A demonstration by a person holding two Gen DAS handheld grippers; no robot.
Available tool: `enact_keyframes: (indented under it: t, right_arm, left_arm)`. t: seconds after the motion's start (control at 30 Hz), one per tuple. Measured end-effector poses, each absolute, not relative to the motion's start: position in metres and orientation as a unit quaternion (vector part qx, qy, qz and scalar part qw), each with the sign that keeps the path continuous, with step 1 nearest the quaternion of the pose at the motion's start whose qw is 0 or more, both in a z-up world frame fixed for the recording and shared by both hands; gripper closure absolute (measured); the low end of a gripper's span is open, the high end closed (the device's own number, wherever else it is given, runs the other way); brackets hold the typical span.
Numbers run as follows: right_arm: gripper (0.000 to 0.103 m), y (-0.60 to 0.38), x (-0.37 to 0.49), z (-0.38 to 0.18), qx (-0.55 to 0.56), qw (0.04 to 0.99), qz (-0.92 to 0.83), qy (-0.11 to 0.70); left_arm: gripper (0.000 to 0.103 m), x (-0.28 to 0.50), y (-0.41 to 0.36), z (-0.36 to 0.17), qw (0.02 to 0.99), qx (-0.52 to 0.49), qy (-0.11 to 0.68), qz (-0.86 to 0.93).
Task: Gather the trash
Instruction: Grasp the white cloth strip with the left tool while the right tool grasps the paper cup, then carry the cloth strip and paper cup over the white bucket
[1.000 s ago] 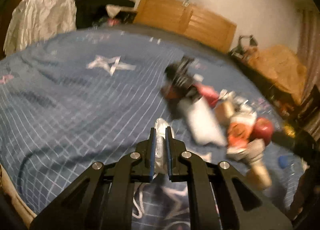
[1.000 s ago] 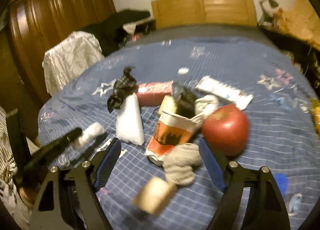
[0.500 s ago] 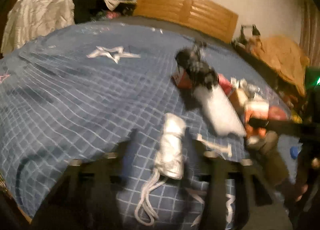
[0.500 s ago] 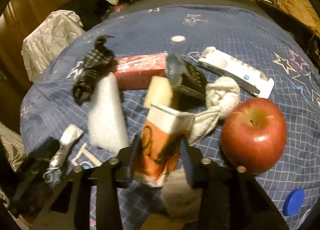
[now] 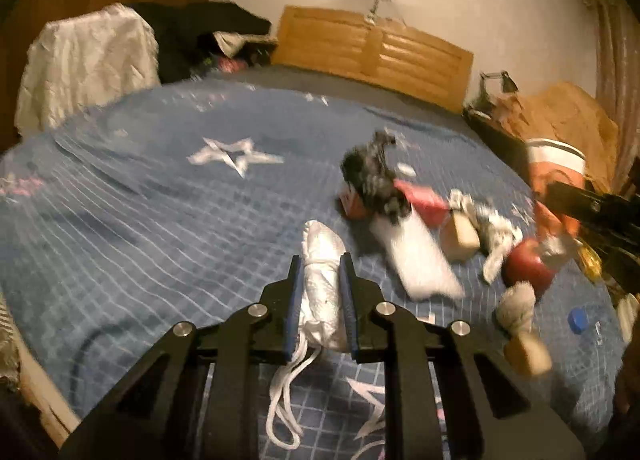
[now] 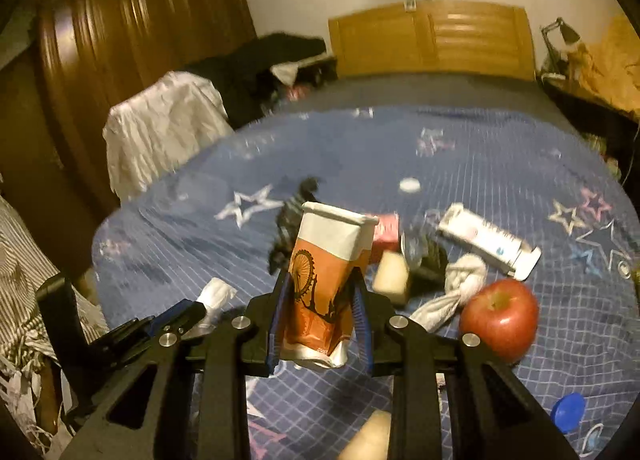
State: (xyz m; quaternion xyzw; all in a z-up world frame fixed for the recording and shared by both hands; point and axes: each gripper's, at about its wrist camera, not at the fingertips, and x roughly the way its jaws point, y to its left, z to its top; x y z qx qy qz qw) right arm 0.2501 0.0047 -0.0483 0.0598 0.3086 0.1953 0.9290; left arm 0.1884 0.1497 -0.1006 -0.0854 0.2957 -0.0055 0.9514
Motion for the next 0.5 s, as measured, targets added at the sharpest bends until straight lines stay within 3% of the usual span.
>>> enact_keyframes:
  t: [0.5]
  right_arm:
    - [0.071,-0.019,0.122,-0.018,-0.004,0.964,0.143,0.222]
  left_arm:
    - [0.086,0.137,0.095,-0.041,0.970,-0.011,0.233,0.065]
